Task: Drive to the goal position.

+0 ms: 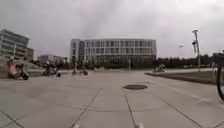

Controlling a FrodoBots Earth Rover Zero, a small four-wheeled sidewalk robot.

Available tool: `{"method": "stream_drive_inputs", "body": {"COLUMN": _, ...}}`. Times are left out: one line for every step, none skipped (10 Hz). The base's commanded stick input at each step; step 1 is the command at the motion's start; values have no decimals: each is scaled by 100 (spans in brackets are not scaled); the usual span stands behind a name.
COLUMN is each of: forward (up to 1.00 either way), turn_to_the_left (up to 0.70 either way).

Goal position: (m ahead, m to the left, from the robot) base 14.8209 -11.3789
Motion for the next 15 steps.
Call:
{"method": "stream_drive_inputs", "body": {"forward": 85, "turn_to_the_left": -12}}
{"method": "stream_drive_inputs", "body": {"forward": 85, "turn_to_the_left": -5}}
{"method": "stream_drive_inputs", "body": {"forward": 85, "turn_to_the_left": 0}}
{"method": "stream_drive_inputs", "body": {"forward": 85, "turn_to_the_left": 0}}
{"method": "stream_drive_inputs", "body": {"forward": 85, "turn_to_the_left": 0}}
{"method": "stream_drive_inputs", "body": {"forward": 85, "turn_to_the_left": 0}}
{"method": "stream_drive_inputs", "body": {"forward": 85, "turn_to_the_left": 0}}
{"method": "stream_drive_inputs", "body": {"forward": 85, "turn_to_the_left": 0}}
{"method": "stream_drive_inputs", "body": {"forward": 85, "turn_to_the_left": 0}}
{"method": "stream_drive_inputs", "body": {"forward": 85, "turn_to_the_left": 0}}
{"method": "stream_drive_inputs", "body": {"forward": 85, "turn_to_the_left": 0}}
{"method": "stream_drive_inputs", "body": {"forward": 85, "turn_to_the_left": 0}}
{"method": "stream_drive_inputs", "body": {"forward": 85, "turn_to_the_left": 0}}
{"method": "stream_drive_inputs", "body": {"forward": 85, "turn_to_the_left": 0}}
{"method": "stream_drive_inputs", "body": {"forward": 85, "turn_to_the_left": 0}}
